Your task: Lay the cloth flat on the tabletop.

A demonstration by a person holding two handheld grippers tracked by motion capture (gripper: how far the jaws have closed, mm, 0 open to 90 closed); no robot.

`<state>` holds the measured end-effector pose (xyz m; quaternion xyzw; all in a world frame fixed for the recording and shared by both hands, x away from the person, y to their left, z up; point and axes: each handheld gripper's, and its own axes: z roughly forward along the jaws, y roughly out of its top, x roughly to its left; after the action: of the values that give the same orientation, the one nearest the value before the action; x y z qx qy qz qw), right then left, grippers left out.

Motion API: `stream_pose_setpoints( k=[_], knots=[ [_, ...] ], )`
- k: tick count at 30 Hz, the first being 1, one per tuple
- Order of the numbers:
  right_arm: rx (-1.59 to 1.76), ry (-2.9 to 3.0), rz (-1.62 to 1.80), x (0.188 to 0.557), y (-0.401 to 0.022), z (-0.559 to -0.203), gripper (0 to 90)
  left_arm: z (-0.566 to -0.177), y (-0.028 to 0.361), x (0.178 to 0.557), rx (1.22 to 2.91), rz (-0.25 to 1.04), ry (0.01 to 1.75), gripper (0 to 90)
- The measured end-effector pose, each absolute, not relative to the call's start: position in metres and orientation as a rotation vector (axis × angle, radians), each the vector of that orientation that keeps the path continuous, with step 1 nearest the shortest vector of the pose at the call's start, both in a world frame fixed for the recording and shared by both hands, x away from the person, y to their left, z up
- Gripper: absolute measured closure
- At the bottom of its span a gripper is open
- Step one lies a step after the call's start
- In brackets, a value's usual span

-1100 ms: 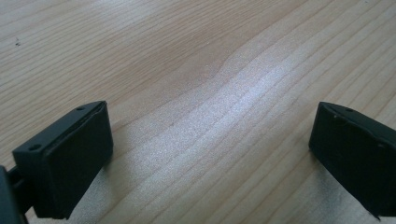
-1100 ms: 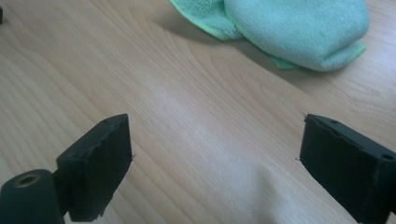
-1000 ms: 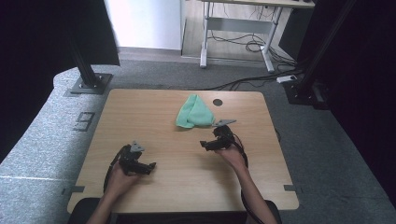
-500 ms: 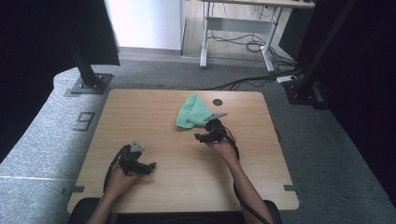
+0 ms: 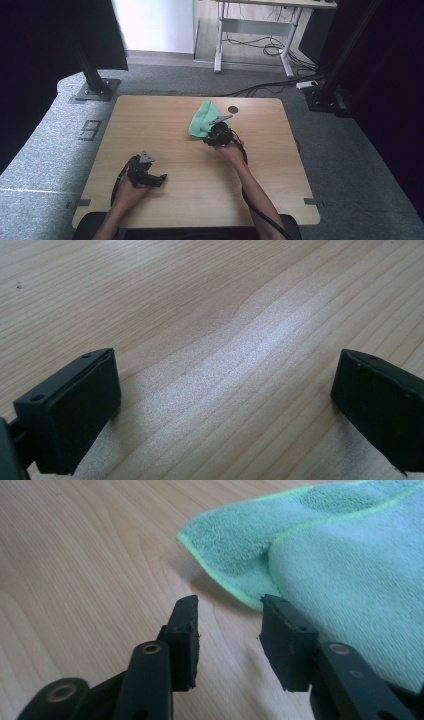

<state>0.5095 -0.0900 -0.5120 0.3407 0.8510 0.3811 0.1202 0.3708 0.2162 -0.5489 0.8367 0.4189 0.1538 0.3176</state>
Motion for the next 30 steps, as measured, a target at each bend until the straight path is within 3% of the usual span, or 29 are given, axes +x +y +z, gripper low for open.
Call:
stream_pose_setpoints(
  k=[11,21,27,30],
  knots=[
    [0.980,2.502,1.108,0.527,-0.072,-0.516,72.3,-0.549,0.216,0.371,2.201,0.404,1.101,0.0],
    [0.980,2.530,1.058,0.541,-0.060,-0.531,67.0,-0.549,0.216,0.371,2.201,0.403,1.100,0.0],
    [1.049,2.529,1.042,0.545,-0.061,-0.538,85.3,-0.549,0.216,0.371,2.201,0.404,1.099,0.0],
    [1.057,2.545,1.058,0.543,-0.064,-0.539,86.8,-0.549,0.216,0.371,2.202,0.404,1.099,0.0]
  ],
)
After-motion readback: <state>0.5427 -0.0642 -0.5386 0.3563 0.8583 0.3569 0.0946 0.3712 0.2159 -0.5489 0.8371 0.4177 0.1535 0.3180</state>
